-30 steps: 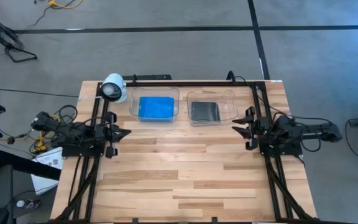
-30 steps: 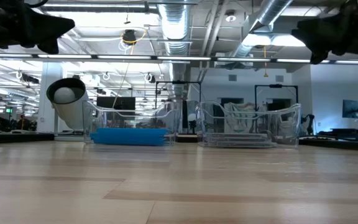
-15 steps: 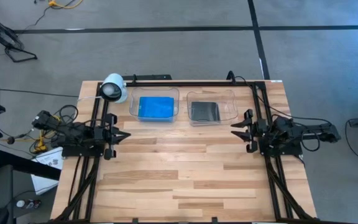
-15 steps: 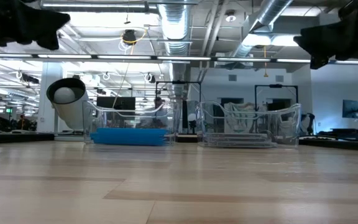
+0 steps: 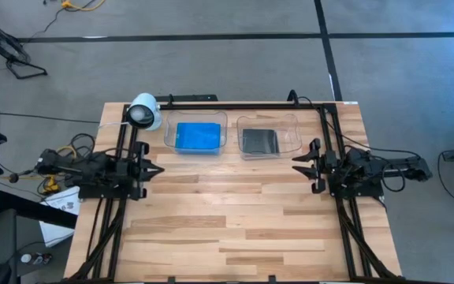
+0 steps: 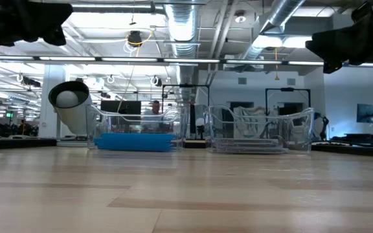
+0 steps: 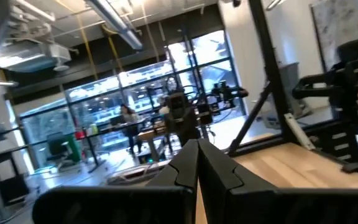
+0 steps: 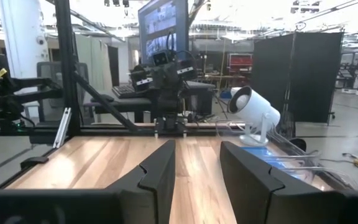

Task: Pick & place jewel cases by type
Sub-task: Return to Home Position

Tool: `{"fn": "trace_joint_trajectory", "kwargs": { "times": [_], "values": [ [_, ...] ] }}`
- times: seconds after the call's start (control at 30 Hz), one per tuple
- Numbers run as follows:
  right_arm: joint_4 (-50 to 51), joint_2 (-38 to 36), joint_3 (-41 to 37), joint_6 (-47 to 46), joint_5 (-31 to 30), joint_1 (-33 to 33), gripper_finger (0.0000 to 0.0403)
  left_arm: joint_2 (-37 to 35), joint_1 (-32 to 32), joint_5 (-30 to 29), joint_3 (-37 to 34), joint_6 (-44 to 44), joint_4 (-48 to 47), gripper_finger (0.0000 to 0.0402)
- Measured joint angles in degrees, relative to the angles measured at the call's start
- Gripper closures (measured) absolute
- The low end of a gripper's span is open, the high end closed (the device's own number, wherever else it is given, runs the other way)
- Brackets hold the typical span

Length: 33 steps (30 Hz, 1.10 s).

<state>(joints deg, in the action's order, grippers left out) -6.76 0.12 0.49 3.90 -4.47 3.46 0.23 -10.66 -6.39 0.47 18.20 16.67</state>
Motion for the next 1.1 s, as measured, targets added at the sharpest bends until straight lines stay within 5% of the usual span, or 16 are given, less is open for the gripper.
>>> {"fn": "trace_joint_trajectory", "kwargs": {
  "times": [0.47,1.1],
  "values": [
    [2.1,0.0,0.0,-1.3,-0.1,-1.0,0.0282,0.0,8.0,1.7,-0.1,-4.5,-8.7,0.0401],
    [5.7,0.2,0.0,-2.4,1.6,-0.8,0.0282,0.0,8.1,3.6,-0.1,-6.9,-14.3,0.0401]
  ]
}}
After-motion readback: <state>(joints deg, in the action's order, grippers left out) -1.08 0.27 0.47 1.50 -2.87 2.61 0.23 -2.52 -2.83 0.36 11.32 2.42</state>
